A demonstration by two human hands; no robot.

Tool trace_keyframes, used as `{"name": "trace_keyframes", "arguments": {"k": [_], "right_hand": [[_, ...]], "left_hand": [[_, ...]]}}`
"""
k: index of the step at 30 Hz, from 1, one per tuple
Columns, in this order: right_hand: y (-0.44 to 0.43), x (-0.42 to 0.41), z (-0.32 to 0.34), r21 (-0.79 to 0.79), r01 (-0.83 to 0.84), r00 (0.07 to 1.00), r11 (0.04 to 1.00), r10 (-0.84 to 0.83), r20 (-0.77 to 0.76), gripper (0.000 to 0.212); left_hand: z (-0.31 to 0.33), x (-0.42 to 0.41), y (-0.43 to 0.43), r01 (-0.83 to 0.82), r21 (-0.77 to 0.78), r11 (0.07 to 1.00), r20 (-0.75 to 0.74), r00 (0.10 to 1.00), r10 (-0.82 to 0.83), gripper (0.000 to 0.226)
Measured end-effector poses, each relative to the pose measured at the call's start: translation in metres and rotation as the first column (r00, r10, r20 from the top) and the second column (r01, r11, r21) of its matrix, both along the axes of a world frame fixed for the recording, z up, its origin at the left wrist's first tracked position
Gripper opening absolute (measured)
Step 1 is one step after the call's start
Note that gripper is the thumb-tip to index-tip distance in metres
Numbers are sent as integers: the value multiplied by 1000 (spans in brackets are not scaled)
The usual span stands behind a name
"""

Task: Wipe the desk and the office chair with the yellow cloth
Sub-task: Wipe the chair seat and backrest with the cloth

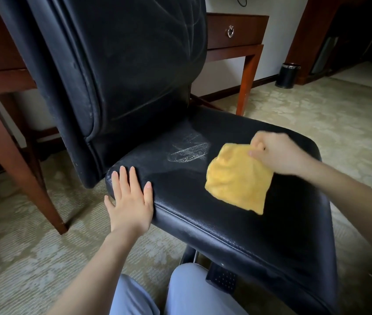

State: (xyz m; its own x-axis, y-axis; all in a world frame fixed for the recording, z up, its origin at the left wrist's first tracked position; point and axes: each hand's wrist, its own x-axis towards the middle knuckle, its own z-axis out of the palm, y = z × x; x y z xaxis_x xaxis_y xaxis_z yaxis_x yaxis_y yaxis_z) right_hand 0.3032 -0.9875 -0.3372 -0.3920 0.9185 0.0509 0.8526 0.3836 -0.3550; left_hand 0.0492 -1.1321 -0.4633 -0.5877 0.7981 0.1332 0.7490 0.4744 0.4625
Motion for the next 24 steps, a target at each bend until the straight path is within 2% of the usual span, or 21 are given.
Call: {"name": "trace_keyframes", "arguments": {"k": [2,3,5,7,9,11,12,13,15,16,18,19,20,22,24], "right_hand": [[16,-6,22,260,14,998,965,1,-56,6],[22,-9,32,399,9,998,917,17,-62,8],[30,-15,44,619,-34,999,785,29,19,10],[34,-24,42,722,-119,986,682,-4,166,13],[30,-34,24,709,-245,931,662,-42,362,19],[15,-43,-3,672,-403,819,621,-84,568,24],[3,-44,-13,664,-464,796,587,-53,603,24],[-6,-43,-23,623,-518,788,586,45,614,23],[-16,-40,-36,417,-575,784,704,329,526,22],[-18,-38,-39,295,-544,814,785,410,412,18],[-10,-33,-35,155,-422,906,893,420,43,5],[-2,-31,-31,112,-363,918,925,376,-124,5],[6,-29,-27,73,-306,922,949,315,-224,8],[22,-27,-21,28,-178,962,984,180,-208,7],[33,-26,-24,92,-58,995,994,65,-75,18]], "left_hand": [[0,0,0,0,6,1000,-3,1000,0,62],[0,0,0,-1,7,1000,-3,1000,1,62],[-1,0,0,2,7,1000,0,1000,-2,62],[0,0,0,4,5,1000,6,1000,-4,62],[0,0,0,2,6,1000,1,1000,-2,62],[0,0,0,4,9,1000,-2,1000,-4,62],[0,0,0,4,12,1000,0,1000,-4,62],[0,0,0,3,16,1000,0,1000,-3,62],[-2,0,-1,-1,25,1000,-5,1000,1,63],[-3,0,-1,-1,31,1000,-8,1000,2,64],[-4,0,-1,0,46,999,-8,1000,0,66],[-4,0,0,0,53,999,-8,1000,1,66],[-3,0,-1,-2,59,998,-8,1000,2,66],[-3,0,-1,-6,62,998,-5,1000,7,64],[-3,0,-2,-9,60,998,-1,1000,9,64]]}}
